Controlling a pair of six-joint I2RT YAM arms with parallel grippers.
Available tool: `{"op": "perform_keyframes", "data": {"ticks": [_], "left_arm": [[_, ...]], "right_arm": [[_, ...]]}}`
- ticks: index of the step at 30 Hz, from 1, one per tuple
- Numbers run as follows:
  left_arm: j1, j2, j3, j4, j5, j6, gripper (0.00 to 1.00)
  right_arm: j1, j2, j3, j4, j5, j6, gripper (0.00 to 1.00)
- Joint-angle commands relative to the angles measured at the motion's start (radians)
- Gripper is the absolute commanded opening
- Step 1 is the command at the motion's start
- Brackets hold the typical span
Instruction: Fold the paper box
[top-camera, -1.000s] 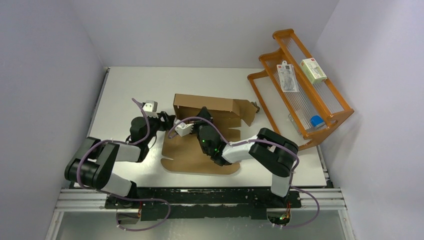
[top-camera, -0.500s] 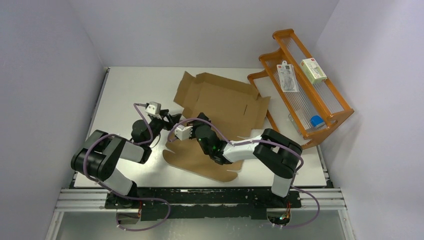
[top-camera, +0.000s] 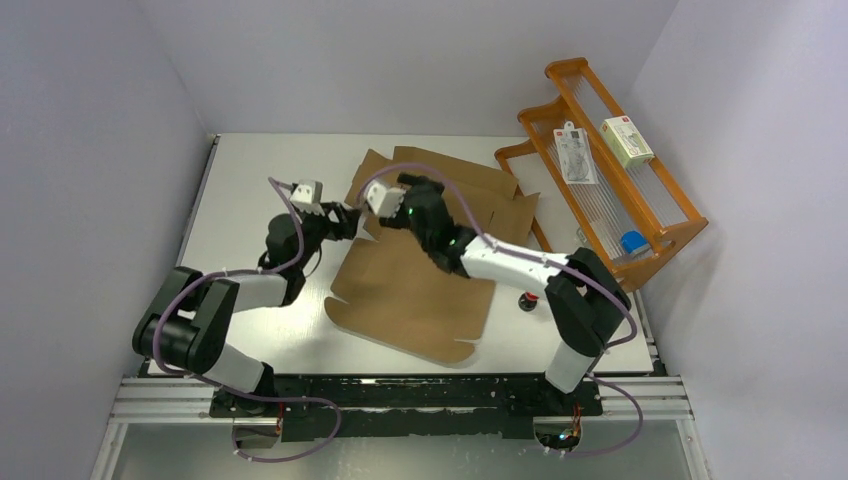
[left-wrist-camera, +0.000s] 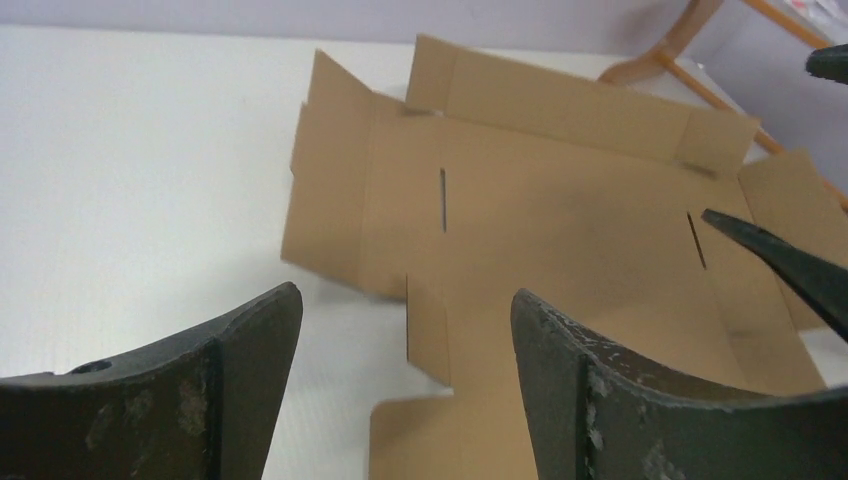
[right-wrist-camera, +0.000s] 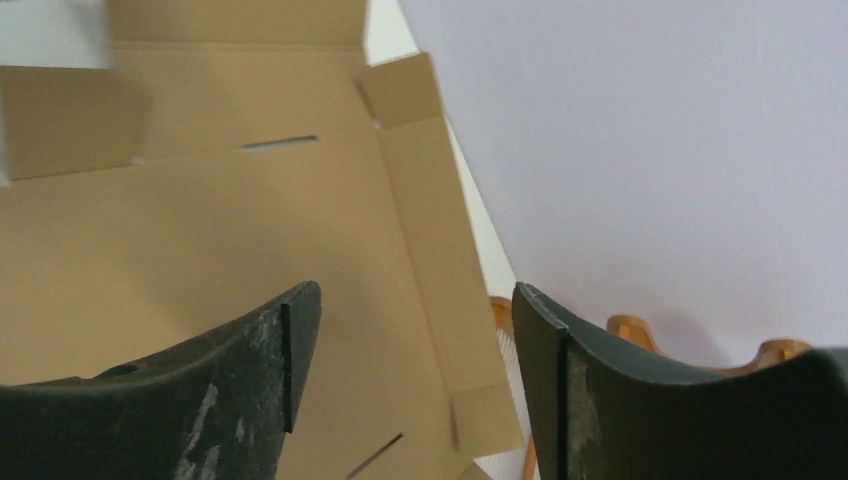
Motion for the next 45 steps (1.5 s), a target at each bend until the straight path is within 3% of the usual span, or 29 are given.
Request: {"op": "perform_keyframes", "data": {"ticks": [1,8,16,28,32,39,45], "left_arm": [[0.04,-0.02,0.154,-0.344,-0.016,-0.033,0.81],[0.079,0.034,0.334,-0.651,0.001,-0.024,0.81],[0.102,0.077,0.42,-0.775,0.034,-0.001,0.8],[0.104,0.129,0.461,-0.817,0.072,0.047,0.78],[0.104,0.124,0.467,-0.833,0.063,0.067,0.78],[0.107,0.121,0.471,-0.835,0.082,0.079,0.77],[0.108,0.109,0.467,-0.833,0.092,0.083,0.77]], "right_arm": [[-0.145,0.006,0.142,-0.296,-0.161,0.176,0.81],[-0.365,0.163,0.387,-0.52,-0.331,0.244,0.99],[-0.525,0.378,0.643,-0.632,-0.525,0.265,1.0],[-0.582,0.631,0.912,-0.752,-0.634,0.259,1.0],[-0.605,0.671,0.968,-0.817,-0.685,0.254,0.93],[-0.643,0.633,0.923,-0.844,-0.752,0.231,0.78],[-0.66,0.626,0.912,-0.864,-0.779,0.222,0.58]]}}
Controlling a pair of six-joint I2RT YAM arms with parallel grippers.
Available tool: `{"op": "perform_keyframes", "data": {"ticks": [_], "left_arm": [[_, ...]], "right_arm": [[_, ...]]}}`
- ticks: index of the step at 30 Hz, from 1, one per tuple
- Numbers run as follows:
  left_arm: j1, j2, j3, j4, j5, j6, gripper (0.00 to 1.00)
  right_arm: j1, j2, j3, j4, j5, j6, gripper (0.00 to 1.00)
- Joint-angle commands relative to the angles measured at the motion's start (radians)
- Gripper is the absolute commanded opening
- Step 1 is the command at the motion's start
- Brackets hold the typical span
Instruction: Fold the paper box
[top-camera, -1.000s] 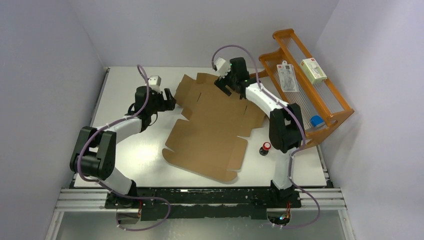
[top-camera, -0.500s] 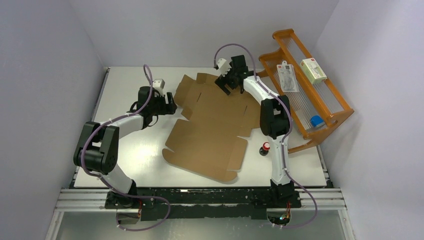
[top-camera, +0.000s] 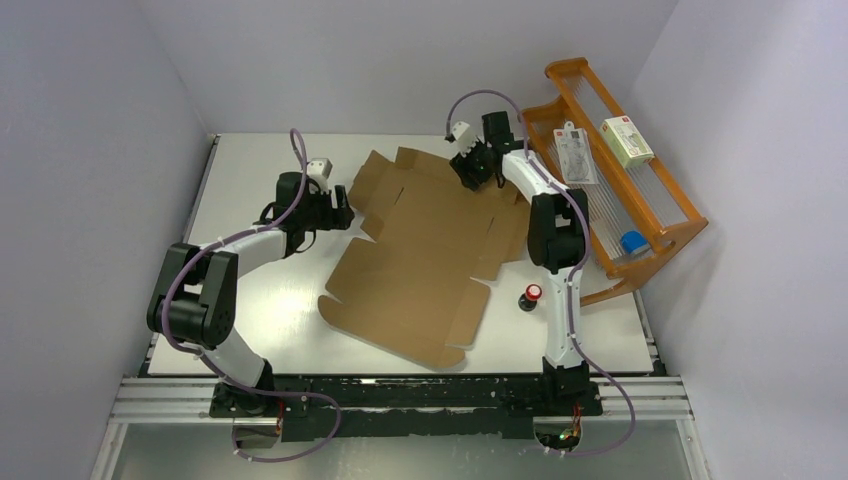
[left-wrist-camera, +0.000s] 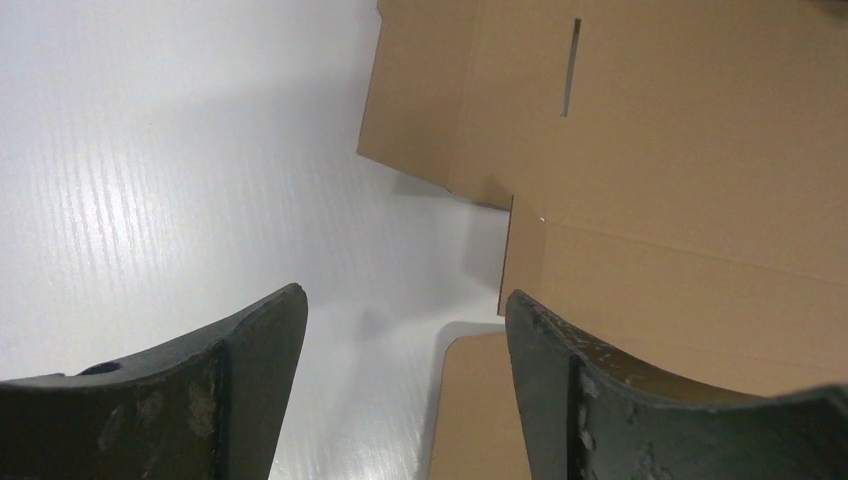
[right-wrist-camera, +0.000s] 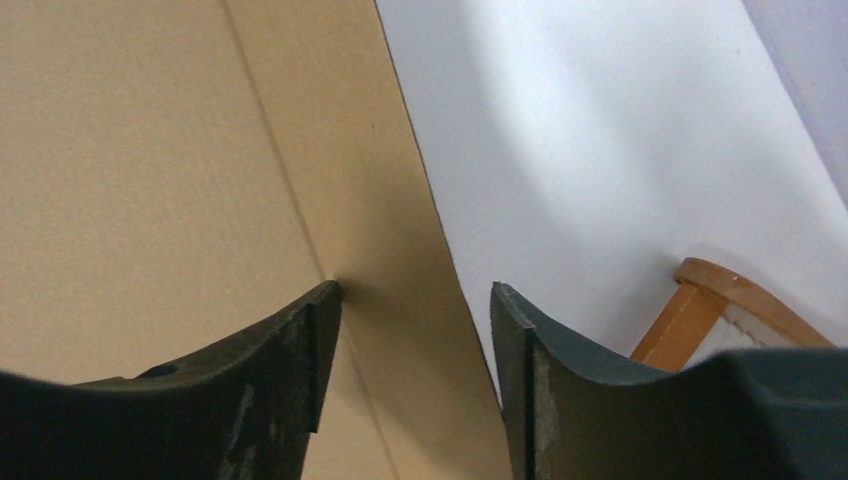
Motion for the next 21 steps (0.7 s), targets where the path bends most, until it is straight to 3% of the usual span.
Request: {"op": "perform_keyframes", "data": {"ticks": [1,4,9,13,15,21], "left_arm": [[0.012,-0.018,0.029,-0.01,0.038,0.016,0.77],[0.013,-0.02,0.028,-0.004,0.041,0.013,0.77],[0.025,-0.035,0.022,-0.003,0.028,0.008,0.76],[0.048,-0.06,0.01,0.012,0.035,-0.01,0.76],[0.058,-0.076,0.007,0.015,0.034,-0.018,0.76],[0.085,-0.13,-0.017,0.029,0.011,-0.052,0.76]], "right_arm": [[-0.009,-0.034,0.001,-0.057,-0.047,-0.015,0.53],[-0.009,-0.031,0.025,-0.078,-0.056,-0.013,0.32],[-0.008,-0.075,0.03,-0.109,-0.097,-0.04,0.1],[0.01,-0.144,-0.011,-0.085,-0.069,-0.078,0.0],[0.033,-0.188,-0.04,-0.061,-0.018,-0.095,0.0],[0.162,-0.29,-0.141,0.05,0.297,-0.208,0.0]]}}
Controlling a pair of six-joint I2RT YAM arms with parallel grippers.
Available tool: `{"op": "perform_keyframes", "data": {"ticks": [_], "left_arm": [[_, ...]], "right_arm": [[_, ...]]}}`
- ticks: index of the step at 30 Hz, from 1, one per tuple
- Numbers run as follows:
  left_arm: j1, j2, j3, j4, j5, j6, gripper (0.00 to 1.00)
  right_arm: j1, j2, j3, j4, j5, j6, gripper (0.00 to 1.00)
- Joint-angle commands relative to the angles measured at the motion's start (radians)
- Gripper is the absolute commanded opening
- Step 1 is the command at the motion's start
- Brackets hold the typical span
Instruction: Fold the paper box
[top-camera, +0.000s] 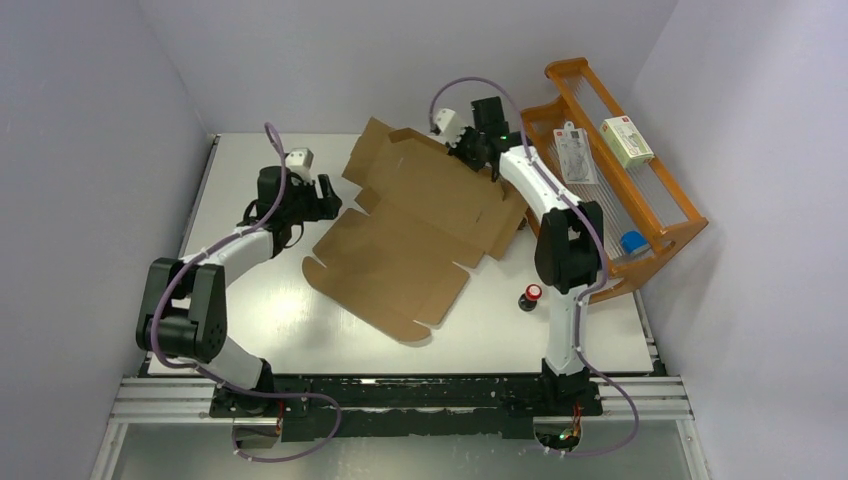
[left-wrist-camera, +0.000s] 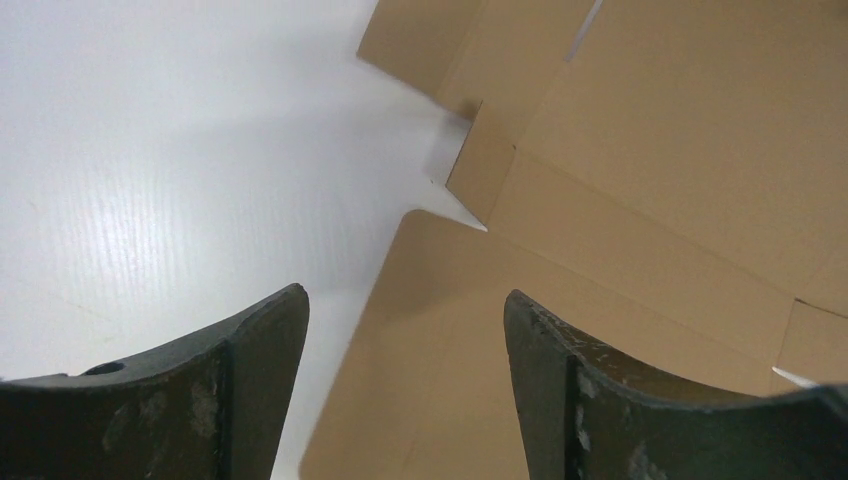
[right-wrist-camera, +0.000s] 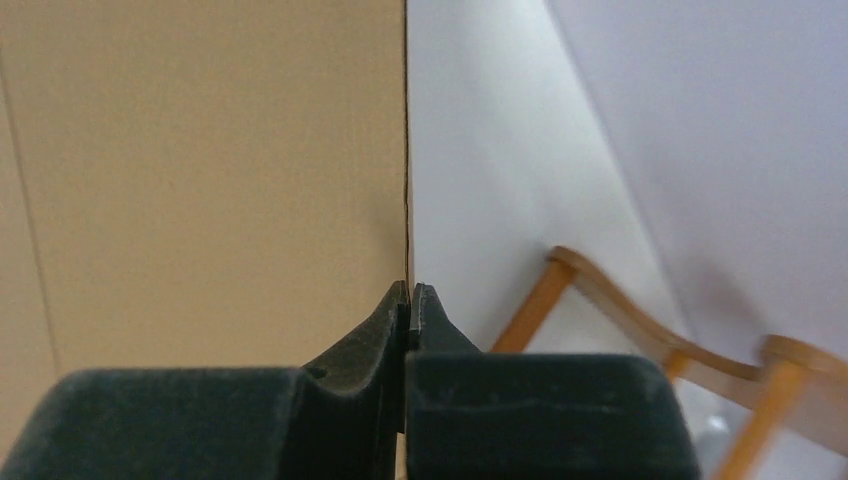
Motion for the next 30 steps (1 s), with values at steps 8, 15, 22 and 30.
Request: {"op": "perform_keyframes", "data": {"ticks": [8,15,22,30], "left_arm": [[0.083,-0.179,-0.104,0.082,-0.038,-0.087,0.77],[0.085,-0.259,-0.172,0.092,-0.076,-0.104,0.77],[0.102,-0.29,-0.194,0.113,-0.068,-0.118,0.77],[0.217,-0.264,-0.25,0.291,0.072,-0.079,0.78]], "right_arm": [[0.291,-0.238,-0.378,0.486,0.601,-0.371,0.0],[0.393,-0.313,-0.512,0.652,0.701,-0.466,0.0],[0.458,-0.391,-0.575,0.694,0.742,-0.538,0.0],[0.556,-0.468,-0.701,0.79,0.821,-0.598,0.0]]}}
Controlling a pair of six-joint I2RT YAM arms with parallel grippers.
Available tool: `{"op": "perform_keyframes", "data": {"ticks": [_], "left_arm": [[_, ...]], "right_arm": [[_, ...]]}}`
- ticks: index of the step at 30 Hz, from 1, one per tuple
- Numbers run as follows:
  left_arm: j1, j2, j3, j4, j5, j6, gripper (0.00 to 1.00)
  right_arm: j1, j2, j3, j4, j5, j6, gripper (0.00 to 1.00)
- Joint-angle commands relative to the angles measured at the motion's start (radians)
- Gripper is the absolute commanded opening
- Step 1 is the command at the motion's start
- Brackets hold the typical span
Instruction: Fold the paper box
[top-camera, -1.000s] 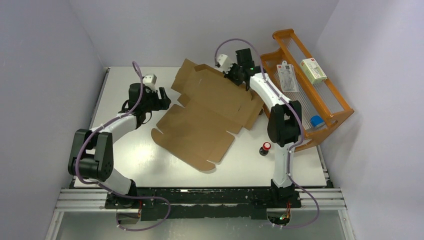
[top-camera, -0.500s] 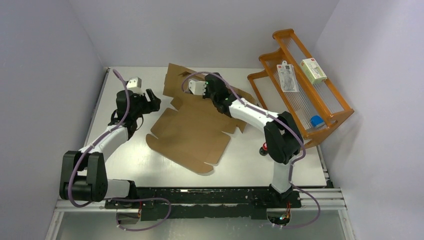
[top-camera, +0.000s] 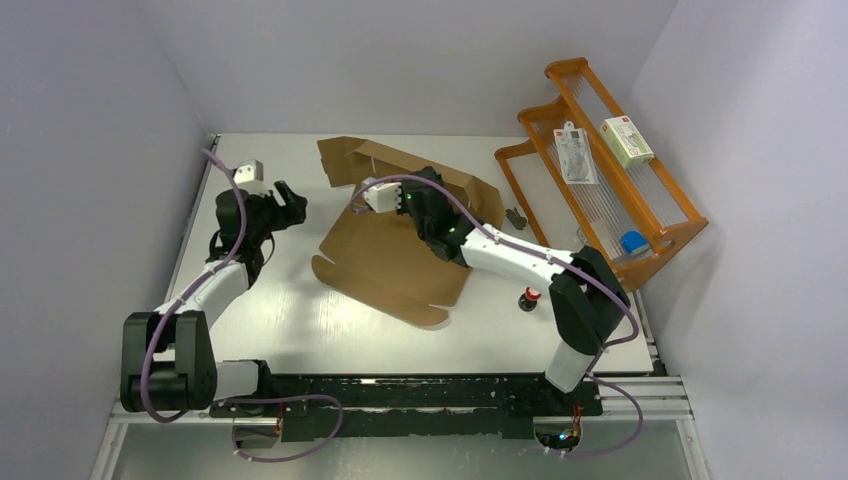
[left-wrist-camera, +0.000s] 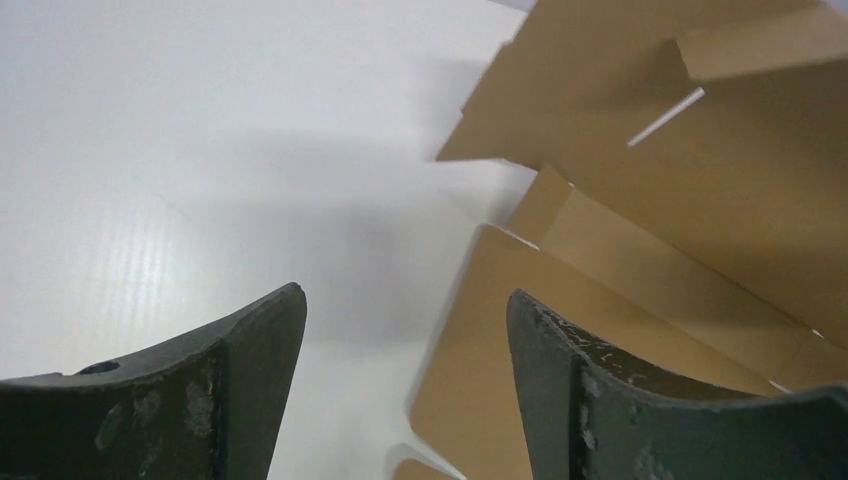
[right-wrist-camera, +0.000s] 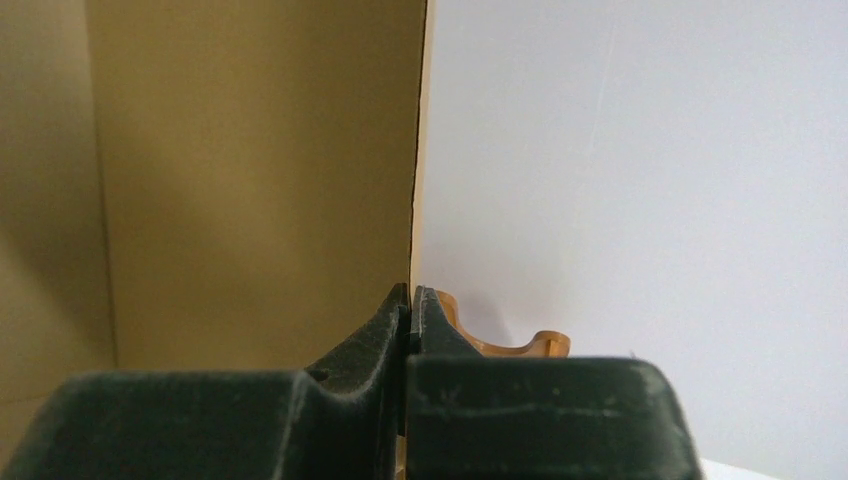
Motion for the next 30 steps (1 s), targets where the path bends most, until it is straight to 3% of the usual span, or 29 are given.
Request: {"op": "perform_keyframes", "data": {"ticks": [1,5,18,25,30], "left_arm": [[0.072,0.036,-0.014,0.181,0.139,0.023,0.78],[0.087,0.15,0.045,0.251,0.269,0.042,0.77],[0.096,0.475,0.208,0.535,0.485,0.115,0.75],[0.116,0.632,0.245,0.83,0.601,0.005,0.73],[0.116,0.729,0.319,0.894,0.625,-0.044,0.68]], "right_arm": [[0.042,-0.033,-0.02,0.065,0.079,-0.05,0.0],[0.052,-0.057,-0.037,0.026,0.059,-0.016,0.0],[0.053,-0.036,-0.026,-0.048,-0.003,0.039,0.0],[0.05,-0.024,-0.013,-0.088,-0.037,0.057,0.0],[0.042,-0.025,-0.005,-0.114,-0.063,0.071,0.0]]}}
